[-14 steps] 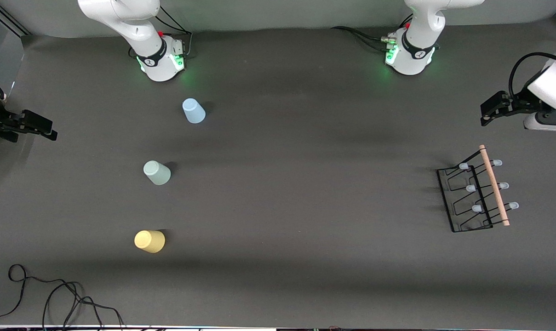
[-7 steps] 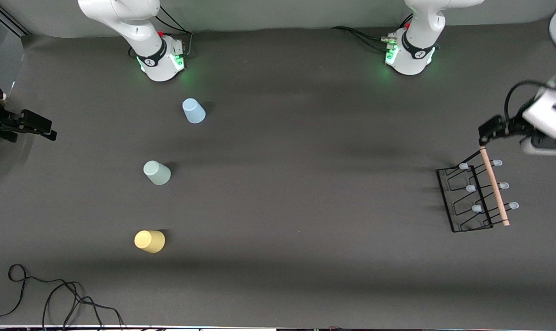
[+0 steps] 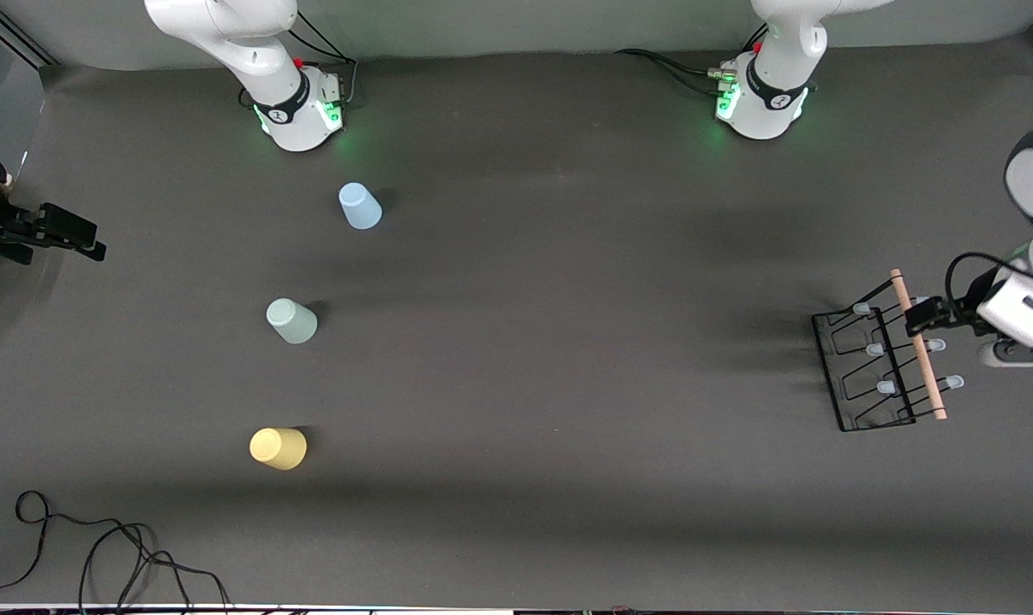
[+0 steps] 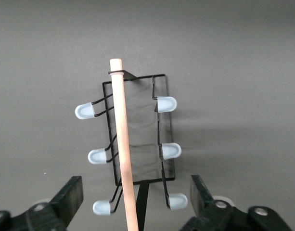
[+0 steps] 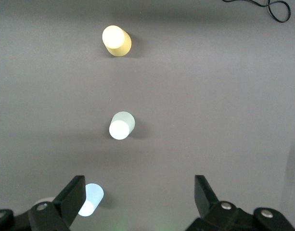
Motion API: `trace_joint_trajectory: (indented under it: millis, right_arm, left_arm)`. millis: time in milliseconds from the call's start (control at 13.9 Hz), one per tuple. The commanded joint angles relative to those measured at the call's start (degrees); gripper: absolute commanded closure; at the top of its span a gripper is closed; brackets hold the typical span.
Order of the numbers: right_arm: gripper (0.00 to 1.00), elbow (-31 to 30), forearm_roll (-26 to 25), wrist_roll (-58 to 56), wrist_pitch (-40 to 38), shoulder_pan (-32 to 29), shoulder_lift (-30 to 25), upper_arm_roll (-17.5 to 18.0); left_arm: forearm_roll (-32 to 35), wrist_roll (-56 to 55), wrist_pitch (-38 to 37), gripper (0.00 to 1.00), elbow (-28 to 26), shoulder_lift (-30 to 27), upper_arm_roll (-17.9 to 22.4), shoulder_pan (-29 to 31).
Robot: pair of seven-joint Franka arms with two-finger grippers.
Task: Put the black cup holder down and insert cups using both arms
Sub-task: 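Lower the left gripper onto the wooden rod of the black rack and grasp, then carry the rack to the table middle while the right gripper reaches out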
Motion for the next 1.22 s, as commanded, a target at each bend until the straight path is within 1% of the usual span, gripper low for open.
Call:
trace_joint_trajectory:
  millis: [0,72,144,288,360,504,576,648,720,1008,1152]
  right_arm:
    - [0.00,0.0,0.9,0.4,-0.4,0.6,-0.5,-0.3]
    - [0.00,-0.1,0.9,0.4,-0.4,0.6,-0.5,-0.3]
    - [0.00,0.0,0.9,0.4,-0.4,0.6,-0.5,-0.3]
    - [0.00,-0.1,0.9,0.4,-0.4,0.6,-0.5,-0.3]
    - [0.00,0.0,0.9,0.4,-0.4,0.6,-0.4,-0.3]
    - [0.00,0.0,0.9,0.4,-0.4,0.6,-0.4,-0.3]
    - [0.00,0.0,0.9,0.4,-0.4,0.6,-0.4,-0.2]
    - [0.00,0.0,0.9,0.4,-0.3,0.6,-0.4,-0.3]
    - [0.00,-0.1,0.9,0.4,-0.3,0.6,-0.3,-0.3]
    - [0.00,-0.1,0.9,0.4,-0.3,0.6,-0.3,-0.2]
    - [0.00,0.0,0.9,0.4,-0.3,0.6,-0.1,-0.2]
  left_arm:
    - [0.9,0.6,3.7,0.28,-0.5,3.3,-0.3,0.4]
    - [0.9,0.5,4.2,0.32,-0.7,4.4,-0.3,0.4]
    - [0.9,0.5,4.8,0.33,-0.9,5.1,-0.1,0.6]
    - [1.0,0.8,6.5,0.35,-2.0,5.4,-0.2,3.2]
    - [1.0,1.3,6.8,0.40,-2.3,5.8,-0.2,3.3]
    - [0.9,1.4,6.9,0.66,-2.3,6.7,-0.2,3.4]
    - [0.9,1.4,6.9,0.83,-2.1,6.8,-0.2,3.4]
    - [0.9,0.9,6.7,0.97,-1.8,7.0,-0.2,3.3]
    - [0.9,0.9,6.8,1.00,-1.7,7.0,-0.2,3.3]
    - [0.9,1.1,6.4,1.00,-0.8,6.7,-0.3,3.2]
    - [0.9,0.3,4.5,1.00,1.1,6.3,-0.5,2.6]
